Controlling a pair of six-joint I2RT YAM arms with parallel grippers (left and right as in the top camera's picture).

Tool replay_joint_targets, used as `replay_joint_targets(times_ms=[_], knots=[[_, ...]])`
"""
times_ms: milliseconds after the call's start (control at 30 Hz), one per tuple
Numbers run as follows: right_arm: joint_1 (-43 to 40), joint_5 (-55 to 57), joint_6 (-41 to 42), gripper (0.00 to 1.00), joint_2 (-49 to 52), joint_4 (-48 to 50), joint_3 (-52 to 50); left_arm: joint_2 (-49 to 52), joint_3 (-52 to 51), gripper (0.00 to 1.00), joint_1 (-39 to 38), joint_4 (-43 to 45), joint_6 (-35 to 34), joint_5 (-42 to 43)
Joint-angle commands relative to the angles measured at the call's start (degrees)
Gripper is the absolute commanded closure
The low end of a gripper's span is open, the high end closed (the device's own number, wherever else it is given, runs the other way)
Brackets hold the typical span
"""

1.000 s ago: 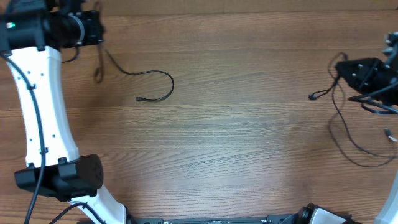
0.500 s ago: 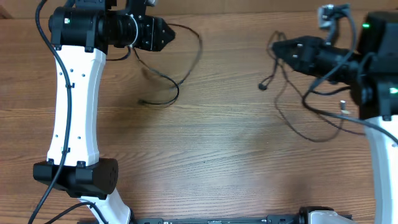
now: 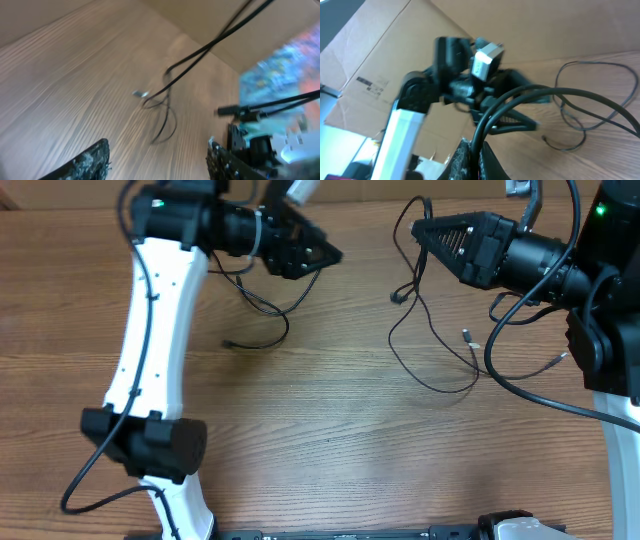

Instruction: Untangle cables

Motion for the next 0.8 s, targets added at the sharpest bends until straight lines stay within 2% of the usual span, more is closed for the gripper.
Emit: replay_joint_targets(times_ms=[0, 200, 467, 533, 600, 667, 767], knots=[[0.15, -2.93, 0.44, 0.96, -0.83, 0.22, 1.40, 2.21, 1.18, 0.37, -3.08, 3.91, 7.56, 7.52], [0.15, -3.17, 0.48, 0.96, -0.83, 0.15, 1.40, 4.17, 1.18, 0.38, -6.47, 12.79, 7.26, 7.98], [0.15, -4.00, 0.48, 0.96, -0.83, 0.09, 1.40, 7.52, 1.18, 0.44, -8.66, 25.81, -1.81, 11.74], [0.15, -3.98, 0.46, 0.96, -0.83, -0.02, 1.40, 8.52, 1.18, 0.63, -9.31, 27.61, -3.06, 12.83], [0.13, -3.93, 0.17, 0.96, -0.83, -0.09, 1.40, 9.03, 1.18, 0.96, -9.35, 27.54, -3.10, 12.31], [-0.13, -2.69, -0.22, 0.96, -0.83, -0.59, 1.36, 9.11, 1.18, 0.96, -8.85, 27.52, -6.80, 9.51], [-0.90, 5.27, -2.80, 0.96, -0.70, -4.37, 1.29, 8.09, 1.27, 0.96, -7.13, 27.26, -15.19, -0.94]])
